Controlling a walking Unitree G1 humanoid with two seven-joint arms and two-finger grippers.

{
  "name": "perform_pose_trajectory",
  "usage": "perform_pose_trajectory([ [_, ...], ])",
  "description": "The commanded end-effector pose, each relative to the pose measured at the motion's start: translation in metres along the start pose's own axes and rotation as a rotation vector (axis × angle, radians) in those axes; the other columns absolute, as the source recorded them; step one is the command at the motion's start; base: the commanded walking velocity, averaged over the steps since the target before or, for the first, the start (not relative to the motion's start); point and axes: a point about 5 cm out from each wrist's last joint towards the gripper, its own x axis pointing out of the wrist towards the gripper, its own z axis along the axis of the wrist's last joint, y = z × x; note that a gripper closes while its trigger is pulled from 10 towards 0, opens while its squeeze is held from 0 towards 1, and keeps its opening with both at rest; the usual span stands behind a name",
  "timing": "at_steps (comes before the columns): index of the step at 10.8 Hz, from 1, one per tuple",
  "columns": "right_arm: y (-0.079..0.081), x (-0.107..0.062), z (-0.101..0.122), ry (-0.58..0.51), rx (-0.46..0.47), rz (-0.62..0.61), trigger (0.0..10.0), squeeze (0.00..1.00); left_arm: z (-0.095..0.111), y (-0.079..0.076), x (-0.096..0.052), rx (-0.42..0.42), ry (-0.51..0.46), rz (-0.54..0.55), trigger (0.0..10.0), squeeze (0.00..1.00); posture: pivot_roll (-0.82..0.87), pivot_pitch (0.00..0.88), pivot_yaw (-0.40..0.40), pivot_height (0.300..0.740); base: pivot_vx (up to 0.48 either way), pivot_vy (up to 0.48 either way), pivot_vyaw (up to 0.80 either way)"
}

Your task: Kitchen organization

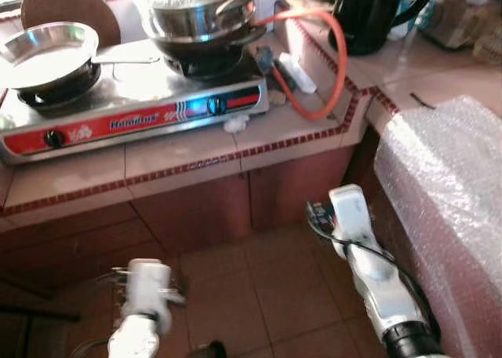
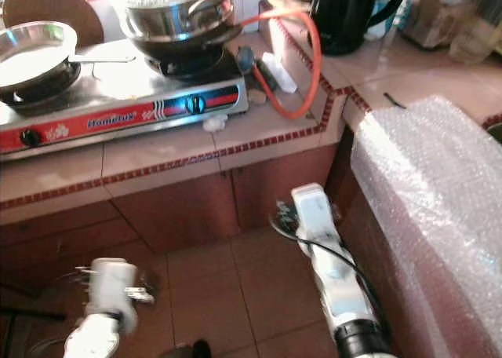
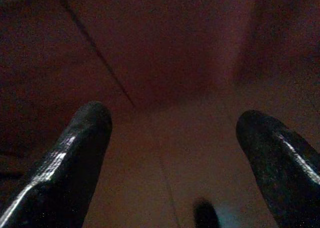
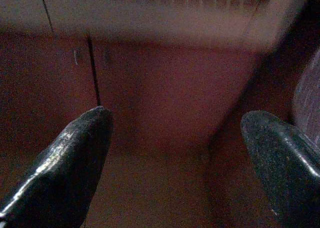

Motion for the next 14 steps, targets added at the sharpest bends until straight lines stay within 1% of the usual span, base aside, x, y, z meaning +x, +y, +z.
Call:
perform_pose_trajectory([
  [1,0.005,0.001,-0.005,0.011,0.023,0.014,10.0,0.0,-0.012,0.002,-0.002,0.02,0.047,-0.013,10.0,0.0,-0.06,0.153,0.047,0.74,0.0,0.0,0.0],
  [2,0.007,-0.001,-0.029,0.132,0.09,0.007,10.0,0.0,-0.027,-0.001,0.0,0.055,0.114,-0.032,10.0,0.0,-0.05,0.14,0.053,0.74,0.0,0.0,0.0],
  [3,0.006,-0.009,-0.059,0.262,0.056,0.005,10.0,0.0,-0.049,-0.001,-0.001,0.097,0.225,-0.043,10.0,0.0,-0.06,0.114,0.056,0.74,0.0,0.0,0.0],
  [4,0.004,-0.02,-0.08,0.376,0.009,0.016,10.0,0.0,-0.065,0.002,-0.006,0.086,0.335,-0.015,10.0,0.0,-0.06,0.088,0.055,0.74,0.0,0.0,0.0],
  [5,0.0,-0.028,-0.092,0.441,0.009,0.004,10.0,0.0,-0.074,0.0,-0.011,0.116,0.395,-0.035,10.0,0.0,-0.06,0.081,0.058,0.74,0.0,0.0,0.0],
  [6,0.001,-0.039,-0.107,0.526,0.048,-0.004,10.0,0.0,-0.079,-0.002,-0.013,0.091,0.433,-0.048,10.0,0.0,-0.06,0.072,0.056,0.74,0.0,0.0,0.0],
  [7,0.0,-0.053,-0.124,0.635,0.085,-0.015,10.0,0.0,-0.083,0.0,-0.015,0.109,0.461,-0.059,10.0,0.0,-0.06,0.072,0.056,0.74,0.0,0.0,0.0],
  [8,0.002,-0.055,-0.127,0.658,0.113,-0.006,10.0,0.0,-0.085,0.003,-0.016,0.126,0.473,-0.052,10.0,0.0,-0.05,0.068,0.051,0.74,0.0,0.0,0.0],
  [9,0.01,-0.054,-0.126,0.658,0.154,0.04,10.0,0.0,-0.088,0.01,-0.018,0.092,0.486,-0.013,10.0,0.0,-0.05,0.071,0.051,0.74,0.0,0.0,0.0],
  [10,0.019,-0.054,-0.127,0.67,0.184,0.095,10.0,0.0,-0.089,0.016,-0.019,0.01,0.495,0.052,10.0,0.0,-0.05,0.071,0.049,0.74,0.0,0.0,0.0],
  [11,0.025,-0.056,-0.128,0.684,0.181,0.133,10.0,0.0,-0.09,0.019,-0.02,-0.013,0.496,0.083,10.0,0.0,-0.04,0.07,0.048,0.74,0.0,0.0,0.0],
  [12,0.038,-0.061,-0.132,0.709,0.182,0.202,10.0,0.0,-0.089,0.024,-0.02,-0.046,0.483,0.144,10.0,0.0,-0.04,0.064,0.04,0.74,0.0,0.0,0.0],
  [13,0.045,-0.063,-0.133,0.717,0.142,0.253,10.0,0.0,-0.09,0.026,-0.021,-0.052,0.491,0.161,10.0,0.0,-0.03,0.064,0.036,0.74,0.0,0.0,0.0],
  [14,0.046,-0.064,-0.134,0.718,0.119,0.265,10.0,0.0,-0.093,0.026,-0.023,-0.048,0.502,0.157,10.0,0.0,-0.03,0.063,0.036,0.74,0.0,0.0,0.0],
])
